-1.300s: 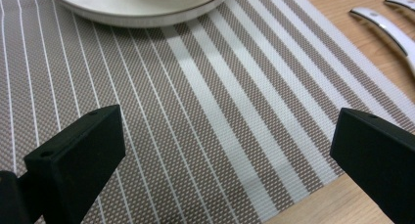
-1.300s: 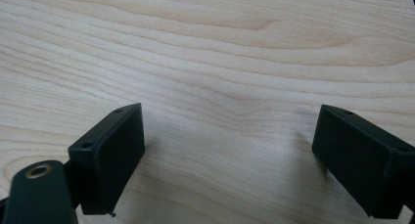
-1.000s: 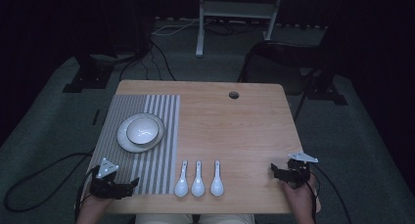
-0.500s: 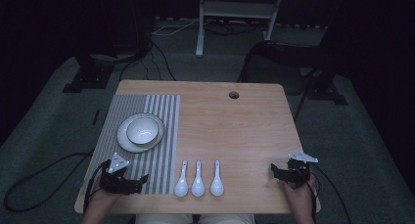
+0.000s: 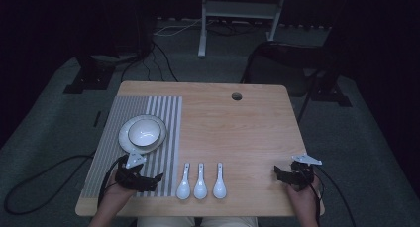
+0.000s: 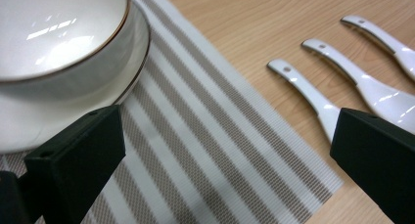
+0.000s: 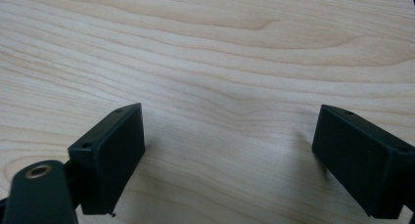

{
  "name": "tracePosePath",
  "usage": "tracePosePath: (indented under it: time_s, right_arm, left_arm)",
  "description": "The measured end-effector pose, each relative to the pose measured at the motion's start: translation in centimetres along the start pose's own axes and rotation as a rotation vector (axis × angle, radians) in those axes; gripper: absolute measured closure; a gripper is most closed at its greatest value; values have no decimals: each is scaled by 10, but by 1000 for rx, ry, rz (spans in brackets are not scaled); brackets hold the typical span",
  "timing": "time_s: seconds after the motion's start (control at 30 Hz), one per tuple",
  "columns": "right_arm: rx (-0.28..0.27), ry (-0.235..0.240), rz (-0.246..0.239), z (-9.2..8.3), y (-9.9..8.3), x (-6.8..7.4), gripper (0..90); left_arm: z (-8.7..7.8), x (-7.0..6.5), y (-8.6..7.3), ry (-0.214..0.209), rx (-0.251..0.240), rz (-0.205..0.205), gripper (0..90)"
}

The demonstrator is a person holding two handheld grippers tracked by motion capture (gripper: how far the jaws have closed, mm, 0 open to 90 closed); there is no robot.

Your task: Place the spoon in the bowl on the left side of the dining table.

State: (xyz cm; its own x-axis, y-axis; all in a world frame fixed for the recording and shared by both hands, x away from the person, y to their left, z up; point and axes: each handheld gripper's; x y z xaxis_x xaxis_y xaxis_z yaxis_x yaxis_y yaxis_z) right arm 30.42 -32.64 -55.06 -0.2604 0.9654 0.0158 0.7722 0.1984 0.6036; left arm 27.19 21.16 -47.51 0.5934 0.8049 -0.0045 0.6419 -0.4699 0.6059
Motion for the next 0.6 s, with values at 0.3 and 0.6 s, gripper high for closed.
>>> tracePosePath:
  time_s: [0.3,0.6]
  right_arm:
    - [-1,0,-2,0,0,0,115]
    - [-1,0,-2,0,0,0,115]
  left_arm:
    - [7,-14,21,-29,-12,48,0]
    - [19,-32,39,-57,-4,115,0]
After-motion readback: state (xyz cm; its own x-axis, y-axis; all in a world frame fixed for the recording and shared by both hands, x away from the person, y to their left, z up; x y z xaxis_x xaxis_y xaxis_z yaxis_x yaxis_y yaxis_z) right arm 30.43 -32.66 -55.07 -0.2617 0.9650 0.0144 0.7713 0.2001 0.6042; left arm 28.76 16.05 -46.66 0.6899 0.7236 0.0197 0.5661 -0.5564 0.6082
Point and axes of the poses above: each handheld gripper's, and its own axes: z roughly forward along the jaws, y roughly out of its top, x roughly to its left, and after that the axes turned 9 degrees about x, right-handed
